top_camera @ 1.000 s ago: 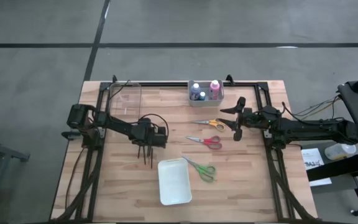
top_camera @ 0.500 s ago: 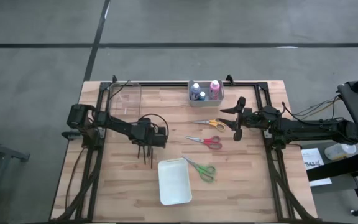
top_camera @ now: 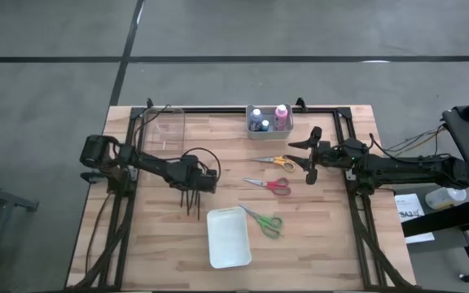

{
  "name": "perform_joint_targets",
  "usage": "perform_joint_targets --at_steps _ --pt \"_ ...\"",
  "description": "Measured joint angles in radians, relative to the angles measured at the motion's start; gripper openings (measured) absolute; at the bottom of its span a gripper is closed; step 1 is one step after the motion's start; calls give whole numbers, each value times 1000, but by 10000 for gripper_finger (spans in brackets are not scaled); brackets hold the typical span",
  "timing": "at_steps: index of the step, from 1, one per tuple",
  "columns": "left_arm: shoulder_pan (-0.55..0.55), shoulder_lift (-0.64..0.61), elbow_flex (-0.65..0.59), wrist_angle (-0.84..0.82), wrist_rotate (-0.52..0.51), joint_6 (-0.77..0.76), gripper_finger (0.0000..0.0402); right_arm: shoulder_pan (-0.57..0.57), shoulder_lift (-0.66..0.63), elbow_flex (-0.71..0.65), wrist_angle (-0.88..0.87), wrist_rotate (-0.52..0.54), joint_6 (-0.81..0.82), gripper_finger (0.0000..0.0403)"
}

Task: Pick & Place Paint Supplies
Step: Put the left gold paint brush into the white bin

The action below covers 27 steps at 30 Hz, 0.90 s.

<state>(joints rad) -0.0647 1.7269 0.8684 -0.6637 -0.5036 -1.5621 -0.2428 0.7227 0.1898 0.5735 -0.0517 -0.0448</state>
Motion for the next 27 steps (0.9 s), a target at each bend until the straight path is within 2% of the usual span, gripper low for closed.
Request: perform_joint_targets --at_steps 16,27 --pt "0 -4 29 -22 -39 -2 1 0 0 0 0 0 0 193" --pt "2 -5 174 -185 46 39 1 0 0 0 0 0 0 193"
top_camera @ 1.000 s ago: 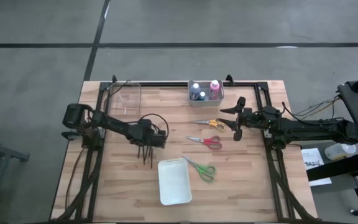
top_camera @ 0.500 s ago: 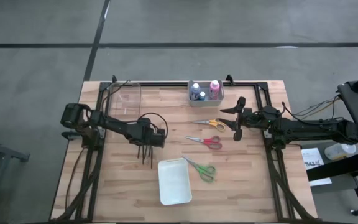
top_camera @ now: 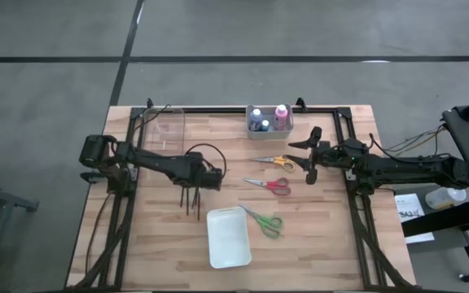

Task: Pick & Place Paint Supplies
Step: Put the left gold paint brush into the white bin

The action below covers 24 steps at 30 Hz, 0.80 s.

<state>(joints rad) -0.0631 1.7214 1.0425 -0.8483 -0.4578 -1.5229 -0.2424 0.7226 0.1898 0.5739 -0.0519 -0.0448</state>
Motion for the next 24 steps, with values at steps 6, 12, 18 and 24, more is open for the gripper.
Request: perform_joint_targets --at_steps 6,12,18,24 --pt "-1 0 67 -67 27 37 2 0 0 0 0 0 0 193" --pt "-3 0 176 -148 66 108 2 0 0 0 0 0 0 193" --pt "-11 0 266 -160 66 113 2 -1 0 0 0 0 0 193" --pt "-21 -1 288 -168 63 71 2 0 0 0 0 0 0 193"
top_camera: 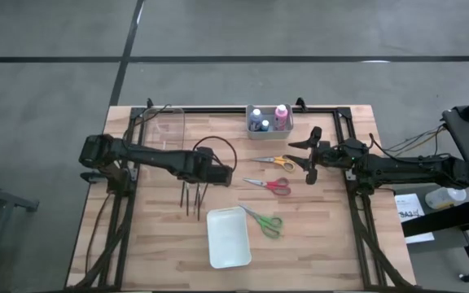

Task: Pick & Place Paint Supplies
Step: Put the left gold paint brush into the white bin

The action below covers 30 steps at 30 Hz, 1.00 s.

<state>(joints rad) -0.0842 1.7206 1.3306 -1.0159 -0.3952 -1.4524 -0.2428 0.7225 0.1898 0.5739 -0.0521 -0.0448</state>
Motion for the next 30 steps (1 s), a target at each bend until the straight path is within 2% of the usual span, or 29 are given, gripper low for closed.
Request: perform_joint_targets --at_steps 9,16,23,30 --pt "-13 0 26 0 12 -20 2 0 0 0 0 0 0 193" --pt "-57 3 47 29 7 -94 2 0 0 0 0 0 0 193" --pt "-155 4 46 37 -59 -267 2 0 0 0 0 0 0 193" --pt "-251 12 44 124 -123 -334 2 0 0 0 0 0 0 193"
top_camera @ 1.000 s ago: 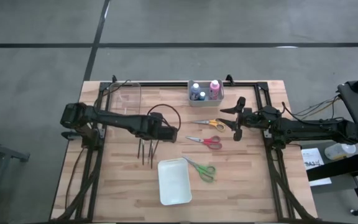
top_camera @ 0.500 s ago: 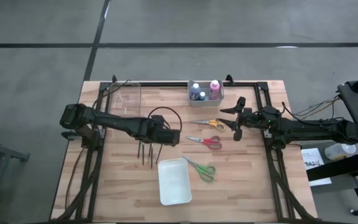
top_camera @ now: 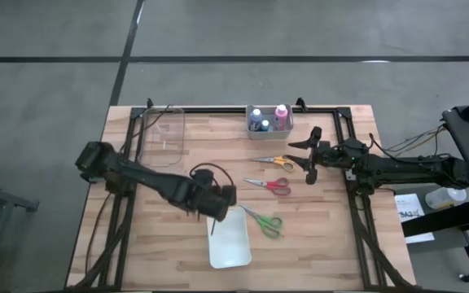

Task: Pick & Place Paint Supplies
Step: Put the left gold paint brush into the white bin, then put the left silver eyeshadow brush into the gray bin

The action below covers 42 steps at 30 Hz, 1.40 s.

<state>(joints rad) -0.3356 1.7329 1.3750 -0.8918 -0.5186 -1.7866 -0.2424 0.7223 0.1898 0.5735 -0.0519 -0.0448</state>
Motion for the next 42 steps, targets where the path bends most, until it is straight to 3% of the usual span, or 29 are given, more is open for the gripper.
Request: perform_joint_targets --at_steps 9,18,34,37,42 --pt "-69 60 0 107 -21 -78 2 -1 0 0 -2 1 0 193" --pt "-106 144 1 268 -10 -54 2 0 12 -1 -21 1 0 193" --pt "-106 203 -1 293 71 3 3 0 19 -1 -22 0 0 193" --pt "-106 203 -1 292 69 4 18 0 19 -1 -23 0 0 193" --pt "-106 203 -1 290 67 10 94 0 19 -1 -23 0 0 193"
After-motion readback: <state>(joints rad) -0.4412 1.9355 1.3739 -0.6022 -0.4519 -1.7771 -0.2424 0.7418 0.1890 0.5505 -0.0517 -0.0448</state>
